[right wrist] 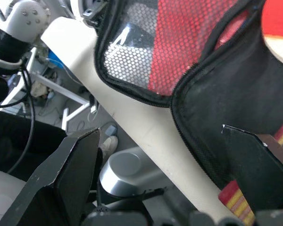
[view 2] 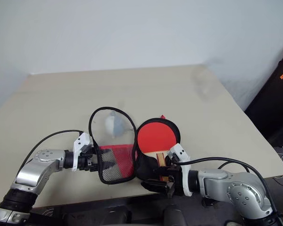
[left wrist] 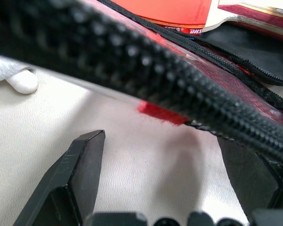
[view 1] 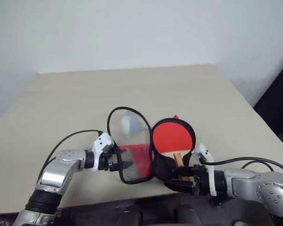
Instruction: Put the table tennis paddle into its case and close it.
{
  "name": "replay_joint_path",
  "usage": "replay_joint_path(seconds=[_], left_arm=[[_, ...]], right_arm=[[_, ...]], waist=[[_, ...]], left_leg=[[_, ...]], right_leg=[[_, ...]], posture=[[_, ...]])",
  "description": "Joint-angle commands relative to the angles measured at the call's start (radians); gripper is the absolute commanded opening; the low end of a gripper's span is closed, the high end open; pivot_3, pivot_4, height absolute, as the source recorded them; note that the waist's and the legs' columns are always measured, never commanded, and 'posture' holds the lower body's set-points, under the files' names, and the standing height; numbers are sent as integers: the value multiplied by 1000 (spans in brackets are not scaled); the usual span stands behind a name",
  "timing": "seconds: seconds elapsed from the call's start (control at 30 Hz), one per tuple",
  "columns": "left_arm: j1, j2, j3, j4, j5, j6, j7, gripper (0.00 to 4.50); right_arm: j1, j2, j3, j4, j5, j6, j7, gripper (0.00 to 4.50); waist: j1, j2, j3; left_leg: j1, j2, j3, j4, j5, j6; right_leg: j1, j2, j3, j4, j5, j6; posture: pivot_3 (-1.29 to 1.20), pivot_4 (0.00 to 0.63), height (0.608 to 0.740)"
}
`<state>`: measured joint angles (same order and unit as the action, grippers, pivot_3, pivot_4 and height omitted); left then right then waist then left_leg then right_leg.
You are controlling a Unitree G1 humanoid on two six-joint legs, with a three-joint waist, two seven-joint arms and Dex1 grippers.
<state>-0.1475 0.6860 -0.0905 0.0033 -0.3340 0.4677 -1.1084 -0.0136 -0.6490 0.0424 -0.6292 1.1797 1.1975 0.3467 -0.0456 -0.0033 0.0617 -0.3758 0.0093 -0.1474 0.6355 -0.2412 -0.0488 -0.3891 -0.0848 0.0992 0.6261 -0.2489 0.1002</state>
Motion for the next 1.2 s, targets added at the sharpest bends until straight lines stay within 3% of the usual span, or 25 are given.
replay_joint_path(seconds=[0.03, 0.27, 0.87, 1.2], left_arm=[[-11, 8, 18, -29, -7, -1, 10, 3955], [5, 10, 20, -53, -15, 10, 18, 3955], [22, 17, 18, -43, -11, -1, 7, 3955], [9, -4, 8, -19, -7, -50, 0, 3955]], right_arm=[[12, -65, -134, 17, 45, -15, 30, 4467], [130, -155, -174, -39, 9, -42, 114, 4467], [94, -70, -28, -67, -10, -52, 73, 4467], [107, -74, -61, -60, 16, -77, 99, 4467]], waist=[[1, 0, 0], [1, 0, 0], [1, -1, 0], [1, -1, 0]], left_leg=[[0, 0, 0, 0, 0, 0], [0, 0, 0, 0, 0, 0], [0, 0, 0, 1, 0, 0], [0, 0, 0, 1, 0, 0]], right_leg=[[0, 0, 0, 0, 0, 0], [0, 0, 0, 0, 0, 0], [1, 0, 0, 0, 0, 0], [1, 0, 0, 0, 0, 0]], posture=[[0, 0, 740], [0, 0, 740], [0, 0, 740], [0, 0, 740]])
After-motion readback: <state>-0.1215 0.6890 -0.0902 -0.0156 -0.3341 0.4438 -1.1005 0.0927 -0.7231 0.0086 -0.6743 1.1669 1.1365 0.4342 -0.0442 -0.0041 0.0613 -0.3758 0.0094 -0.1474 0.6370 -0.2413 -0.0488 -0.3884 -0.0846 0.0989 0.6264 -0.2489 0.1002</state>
